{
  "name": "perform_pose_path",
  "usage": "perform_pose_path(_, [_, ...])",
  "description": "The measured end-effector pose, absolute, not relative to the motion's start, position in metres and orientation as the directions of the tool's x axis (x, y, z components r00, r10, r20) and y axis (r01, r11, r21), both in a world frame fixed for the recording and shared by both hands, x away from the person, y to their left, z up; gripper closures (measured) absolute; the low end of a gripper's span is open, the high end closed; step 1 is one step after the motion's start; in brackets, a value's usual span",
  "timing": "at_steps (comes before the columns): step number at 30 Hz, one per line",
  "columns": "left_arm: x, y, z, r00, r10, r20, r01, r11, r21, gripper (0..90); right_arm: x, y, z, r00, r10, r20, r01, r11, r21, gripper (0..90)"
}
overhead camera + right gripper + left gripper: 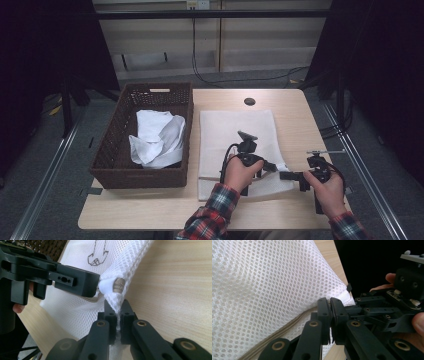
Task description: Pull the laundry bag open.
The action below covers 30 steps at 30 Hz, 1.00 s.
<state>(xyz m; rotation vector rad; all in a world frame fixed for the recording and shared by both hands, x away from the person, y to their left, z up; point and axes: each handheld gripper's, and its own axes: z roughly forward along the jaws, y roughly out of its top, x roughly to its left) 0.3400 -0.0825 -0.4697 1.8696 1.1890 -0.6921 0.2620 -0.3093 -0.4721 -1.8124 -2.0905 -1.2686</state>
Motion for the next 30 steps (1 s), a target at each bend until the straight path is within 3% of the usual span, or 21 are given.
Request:
perform_pose_path(5, [0.341,-0.085,-0.47,0.401,0.481,-0.78,0.915,-0.239,0.324,87.2,0.262,-0.307,-0.47,-0.299,0.782,0.547,0.848,-0.046,0.528,87.2])
perform_pose_path(14, [0.341,-0.089,-0.472,0.42,0.483,-0.768,0.906,-0.279,0.32,87.2,0.262,-0.306,-0.467,-0.321,0.758,0.567,0.85,-0.034,0.526,75.8])
perform_pose_path(18, [0.34,-0.09,-0.474,0.423,0.483,-0.766,0.904,-0.283,0.321,87.2,0.262,-0.308,-0.468,-0.295,0.757,0.583,0.865,-0.048,0.5,86.0])
perform_pose_path(29, [0.341,-0.083,-0.47,0.424,0.463,-0.779,0.903,-0.279,0.326,87.2,0.26,-0.311,-0.467,-0.263,0.745,0.613,0.87,-0.092,0.485,87.8])
perform_pose_path(30, [0.34,-0.081,-0.47,0.443,0.51,-0.737,0.895,-0.297,0.333,87.3,0.26,-0.311,-0.467,-0.263,0.747,0.611,0.867,-0.095,0.489,87.8])
